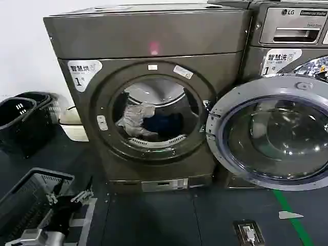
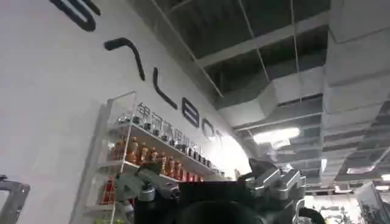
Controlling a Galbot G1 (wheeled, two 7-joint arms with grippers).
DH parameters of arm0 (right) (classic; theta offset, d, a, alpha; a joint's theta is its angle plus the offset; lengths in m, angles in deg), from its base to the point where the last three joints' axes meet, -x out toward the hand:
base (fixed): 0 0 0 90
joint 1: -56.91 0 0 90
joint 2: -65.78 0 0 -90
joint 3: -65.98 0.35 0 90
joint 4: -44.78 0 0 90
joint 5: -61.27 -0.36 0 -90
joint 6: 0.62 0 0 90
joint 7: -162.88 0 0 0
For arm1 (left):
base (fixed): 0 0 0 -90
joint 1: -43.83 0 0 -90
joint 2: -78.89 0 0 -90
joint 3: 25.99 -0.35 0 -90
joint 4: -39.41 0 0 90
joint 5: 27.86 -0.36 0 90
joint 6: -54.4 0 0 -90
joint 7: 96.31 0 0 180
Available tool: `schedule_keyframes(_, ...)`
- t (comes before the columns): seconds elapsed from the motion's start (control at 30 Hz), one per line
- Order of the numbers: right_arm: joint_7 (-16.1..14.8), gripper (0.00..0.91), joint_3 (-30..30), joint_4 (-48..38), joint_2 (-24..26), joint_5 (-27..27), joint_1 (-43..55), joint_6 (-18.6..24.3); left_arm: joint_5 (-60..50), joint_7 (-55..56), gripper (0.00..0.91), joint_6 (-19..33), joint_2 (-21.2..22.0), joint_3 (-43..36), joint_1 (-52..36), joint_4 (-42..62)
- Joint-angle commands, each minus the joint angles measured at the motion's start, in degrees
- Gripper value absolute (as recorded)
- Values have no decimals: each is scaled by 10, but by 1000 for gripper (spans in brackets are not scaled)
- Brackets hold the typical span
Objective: Grasp the clothes from the dryer.
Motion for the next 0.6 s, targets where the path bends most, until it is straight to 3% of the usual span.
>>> schedule_keyframes(0.03,-4,907,-1,1,0,-2,-1,6,-9,4,907,7,-5,-14,1,1)
schedule_keyframes(0.6,-1,907,22,-3,1,-14,-10,8,-19,8,907,15,1,-31,13,-18)
